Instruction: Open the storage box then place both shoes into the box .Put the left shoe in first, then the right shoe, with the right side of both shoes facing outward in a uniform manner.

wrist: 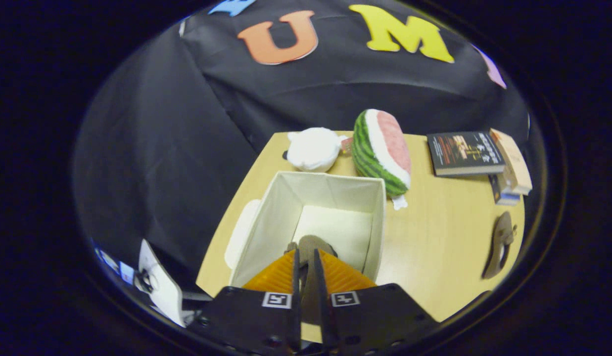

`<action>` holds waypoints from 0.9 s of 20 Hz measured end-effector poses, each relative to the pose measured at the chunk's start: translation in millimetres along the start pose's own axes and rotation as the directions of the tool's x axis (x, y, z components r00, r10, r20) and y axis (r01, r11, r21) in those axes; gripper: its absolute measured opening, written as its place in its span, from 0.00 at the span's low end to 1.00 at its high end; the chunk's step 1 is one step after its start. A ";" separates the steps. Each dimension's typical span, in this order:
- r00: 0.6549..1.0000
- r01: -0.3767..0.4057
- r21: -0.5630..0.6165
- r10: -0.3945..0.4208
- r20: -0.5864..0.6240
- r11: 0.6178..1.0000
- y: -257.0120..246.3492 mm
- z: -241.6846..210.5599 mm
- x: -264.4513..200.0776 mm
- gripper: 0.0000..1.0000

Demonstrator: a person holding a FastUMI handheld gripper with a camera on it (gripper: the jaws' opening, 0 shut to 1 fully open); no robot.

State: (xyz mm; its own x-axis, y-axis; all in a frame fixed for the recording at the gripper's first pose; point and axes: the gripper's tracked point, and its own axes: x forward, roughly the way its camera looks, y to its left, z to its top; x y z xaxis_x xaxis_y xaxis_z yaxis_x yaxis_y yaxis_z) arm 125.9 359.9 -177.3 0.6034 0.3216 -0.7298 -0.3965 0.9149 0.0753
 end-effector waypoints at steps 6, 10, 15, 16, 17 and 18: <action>0.975 0.107 -0.275 -0.155 -0.161 0.955 -11.6 -36.8 40.0 0.60; 0.937 0.146 -0.290 -0.226 -0.266 0.946 -41.1 -59.1 85.2 0.36; 0.928 0.087 -0.120 -0.125 -0.352 0.989 -45.8 -76.7 99.5 0.01; 0.932 0.082 -0.106 -0.114 -0.344 0.991 -43.5 -75.4 99.1 0.01; 0.936 0.081 -0.092 -0.108 -0.334 0.992 -43.1 -73.9 99.8 0.01; 0.940 0.081 -0.068 -0.099 -0.326 0.994 -41.3 -72.5 101.1 0.01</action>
State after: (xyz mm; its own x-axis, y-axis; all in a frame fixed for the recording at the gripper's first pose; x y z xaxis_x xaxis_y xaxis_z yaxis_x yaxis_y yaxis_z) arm 153.0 337.0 -303.4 0.3813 0.1323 -0.9150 -0.3928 0.9191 -0.0308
